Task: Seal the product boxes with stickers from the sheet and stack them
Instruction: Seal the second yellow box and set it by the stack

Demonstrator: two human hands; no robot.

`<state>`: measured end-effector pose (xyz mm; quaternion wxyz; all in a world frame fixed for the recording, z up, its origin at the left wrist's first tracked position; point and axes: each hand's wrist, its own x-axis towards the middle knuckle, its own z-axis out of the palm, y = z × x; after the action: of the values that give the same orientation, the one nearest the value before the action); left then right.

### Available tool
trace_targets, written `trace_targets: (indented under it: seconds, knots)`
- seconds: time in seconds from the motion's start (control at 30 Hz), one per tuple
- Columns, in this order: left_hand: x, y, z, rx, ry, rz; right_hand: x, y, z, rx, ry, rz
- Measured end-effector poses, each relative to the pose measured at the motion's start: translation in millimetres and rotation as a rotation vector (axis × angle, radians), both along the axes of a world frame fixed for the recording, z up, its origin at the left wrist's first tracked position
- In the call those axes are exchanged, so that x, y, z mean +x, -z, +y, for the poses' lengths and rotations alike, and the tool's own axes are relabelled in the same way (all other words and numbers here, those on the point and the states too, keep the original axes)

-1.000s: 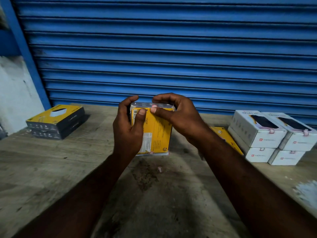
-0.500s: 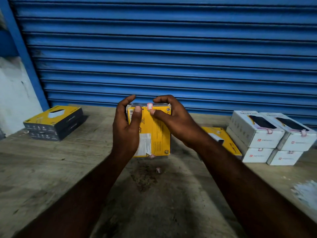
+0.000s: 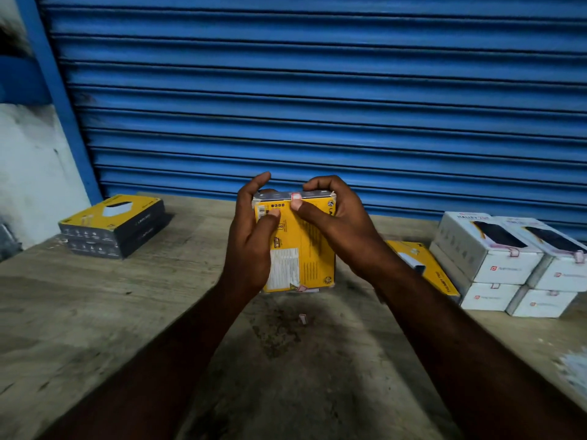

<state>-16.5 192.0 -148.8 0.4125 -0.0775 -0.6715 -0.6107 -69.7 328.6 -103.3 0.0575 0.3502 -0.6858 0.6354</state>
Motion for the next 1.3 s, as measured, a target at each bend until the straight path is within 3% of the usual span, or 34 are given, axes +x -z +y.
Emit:
trace_targets:
  seconds: [0.17, 0.4, 0.53, 0.67, 0.83, 1.0, 1.07, 1.13, 1.3]
  knots:
    - [1, -3, 1, -0.038, -0.098, 0.022, 1, 0, 2, 0.046, -0.093, -0.032]
    - [3, -1, 4, -0.056, -0.155, 0.06, 3, 1, -3, -0.014, -0.04, -0.074]
    - [5, -6, 0, -0.144, -0.112, 0.103, -2, -5, 1, -0.081, -0.151, -0.203]
    - [5, -10, -6, -0.237, -0.102, 0.164, 0, -9, 0, -0.059, -0.137, -0.199]
    - [4, -5, 2, -0.493, -0.186, 0.268, 1, -21, 2, -0.239, -0.177, -0.38]
    - [4, -4, 1, -0.43, -0.171, 0.23, 3, -23, 3, -0.288, -0.215, -0.393]
    - [4, -4, -2, -0.39, -0.148, 0.213, 3, -23, 6, -0.219, -0.265, -0.378]
    - [4, -4, -2, -0.369, -0.131, 0.204, 2, -21, 9, -0.12, -0.25, -0.355]
    - [3, -4, -3, -0.357, -0.111, 0.19, 6, -19, 4, -0.195, -0.144, -0.38]
